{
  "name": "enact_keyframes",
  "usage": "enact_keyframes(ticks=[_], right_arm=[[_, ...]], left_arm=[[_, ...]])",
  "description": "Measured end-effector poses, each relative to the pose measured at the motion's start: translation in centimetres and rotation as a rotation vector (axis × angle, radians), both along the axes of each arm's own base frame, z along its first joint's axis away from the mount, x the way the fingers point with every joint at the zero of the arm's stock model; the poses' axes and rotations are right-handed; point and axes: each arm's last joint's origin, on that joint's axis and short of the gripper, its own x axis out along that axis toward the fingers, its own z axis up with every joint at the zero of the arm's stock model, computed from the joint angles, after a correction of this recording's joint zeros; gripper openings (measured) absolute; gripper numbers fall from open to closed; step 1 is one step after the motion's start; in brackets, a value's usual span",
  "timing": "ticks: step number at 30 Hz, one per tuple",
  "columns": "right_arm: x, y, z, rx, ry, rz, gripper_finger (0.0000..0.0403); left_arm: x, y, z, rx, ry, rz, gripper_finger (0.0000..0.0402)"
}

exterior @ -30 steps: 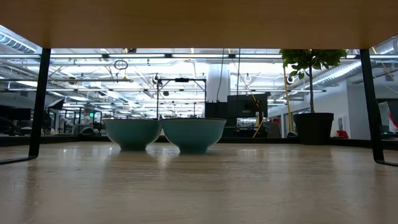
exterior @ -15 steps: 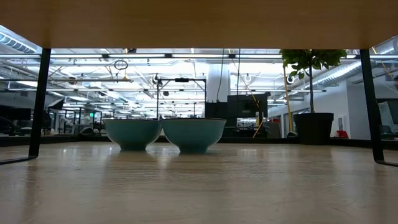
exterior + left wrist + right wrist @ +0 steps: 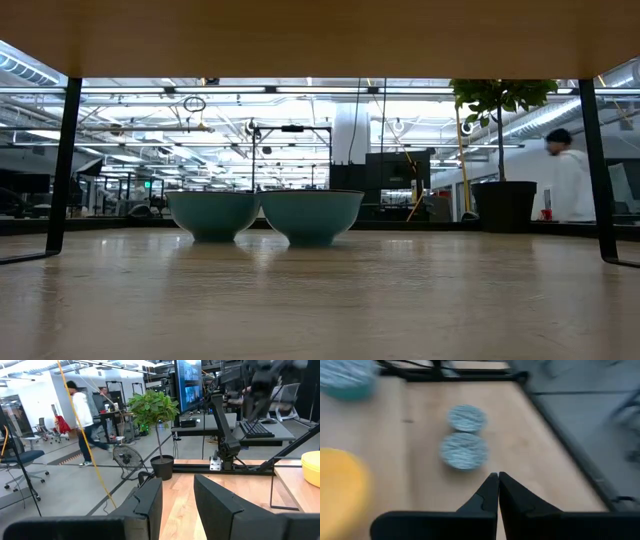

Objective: Pick & Place Mini bowls
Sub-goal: Stack the left white bowl on the white bowl on the shelf

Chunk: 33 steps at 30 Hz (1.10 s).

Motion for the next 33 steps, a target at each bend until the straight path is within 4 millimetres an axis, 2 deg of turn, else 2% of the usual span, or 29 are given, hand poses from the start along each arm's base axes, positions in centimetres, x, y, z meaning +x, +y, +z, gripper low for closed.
enact_keyframes(ticks=[3, 6, 10, 13, 18, 22, 28, 33], right_arm=[[-0.4, -1.2, -3.6, -0.097, -0.022, -0.092, 0.0000], [-0.3, -2.8, -6.6, -0.114, -0.055, -0.125, 0.0000], [0.7, -4.6, -10.0, -0.043, -0.151, -0.027, 0.0000], [1.4, -5.8, -11.3, -0.024, -0.304, 0.101, 0.0000], [1.5, -8.3, -11.7, -0.065, -0.496, 0.235, 0.0000], [1.4, -10.0, -11.9, -0.083, -0.550, 0.292, 0.0000], [1.3, -11.6, -11.7, -0.191, -0.552, 0.266, 0.0000], [1.2, -12.5, -11.6, -0.270, -0.531, 0.232, 0.0000]], left_arm=[[0.0, 0.0, 0.0, 0.000, 0.000, 0.000, 0.0118], [0.0, 0.0, 0.0, 0.000, -0.001, 0.000, 0.0118], [0.0, 0.0, 0.1, 0.001, -0.006, 0.000, 0.0118], [0.0, 0.0, 0.1, 0.001, -0.005, 0.000, 0.0118], [0.0, 0.0, 0.1, 0.014, -0.005, 0.001, 0.0118], [0.1, 0.0, 0.7, 0.086, -0.052, -0.001, 0.0118], [0.7, -0.1, 0.4, -0.110, -0.064, -0.078, 0.0118], [2.1, -0.1, -1.2, -0.183, 0.116, -0.134, 0.0118]])
